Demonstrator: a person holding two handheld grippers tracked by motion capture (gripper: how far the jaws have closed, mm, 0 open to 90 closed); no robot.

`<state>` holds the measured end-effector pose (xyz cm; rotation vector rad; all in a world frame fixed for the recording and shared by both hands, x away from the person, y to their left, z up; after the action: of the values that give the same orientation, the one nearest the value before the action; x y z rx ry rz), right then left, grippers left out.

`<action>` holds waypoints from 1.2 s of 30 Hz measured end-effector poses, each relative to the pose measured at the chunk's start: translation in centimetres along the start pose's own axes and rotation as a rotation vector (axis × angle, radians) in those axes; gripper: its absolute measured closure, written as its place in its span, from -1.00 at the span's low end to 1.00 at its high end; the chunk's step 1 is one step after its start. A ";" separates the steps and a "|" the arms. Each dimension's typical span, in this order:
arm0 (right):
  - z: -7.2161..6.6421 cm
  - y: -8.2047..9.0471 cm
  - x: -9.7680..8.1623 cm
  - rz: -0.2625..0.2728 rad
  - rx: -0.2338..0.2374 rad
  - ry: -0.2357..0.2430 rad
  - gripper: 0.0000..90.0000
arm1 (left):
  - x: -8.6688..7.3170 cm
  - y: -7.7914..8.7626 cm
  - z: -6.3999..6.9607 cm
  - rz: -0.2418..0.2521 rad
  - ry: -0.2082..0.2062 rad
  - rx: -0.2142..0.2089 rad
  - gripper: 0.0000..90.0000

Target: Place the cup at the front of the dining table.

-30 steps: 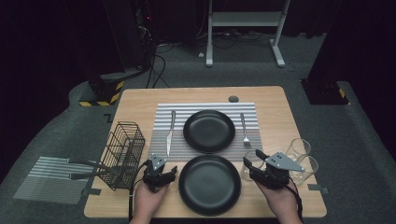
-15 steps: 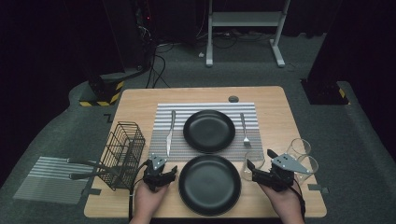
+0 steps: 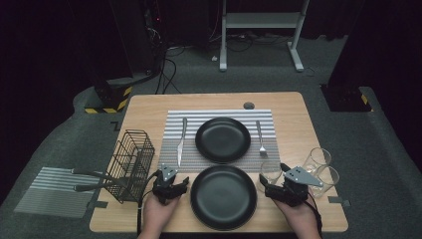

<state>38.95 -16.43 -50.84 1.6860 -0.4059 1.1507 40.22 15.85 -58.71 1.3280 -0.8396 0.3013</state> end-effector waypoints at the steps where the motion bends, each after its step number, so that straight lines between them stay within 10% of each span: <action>1: 0.0 0.0 0.0 0.000 0.000 0.000 -0.66 | 0.0 0.0 0.0 0.000 0.000 0.000 -0.16; 36: 0.1 -1.4 -0.9 0.003 -0.026 0.001 -0.38 | 0.0 0.0 0.2 0.004 0.030 0.000 -0.16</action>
<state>39.51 -16.12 -52.34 1.6631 -0.4216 1.1441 40.15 15.68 -58.74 1.3191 -0.8171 0.3234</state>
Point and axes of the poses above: each handheld gripper's, and its own axes: y roughly backward along the jaws, x roughly out of its top, z roughly to its right, the point moved 9 cm from there along -y, roughly forward along the jaws, and after that the axes turned 7 degrees about -z, right-handed, at the moved point
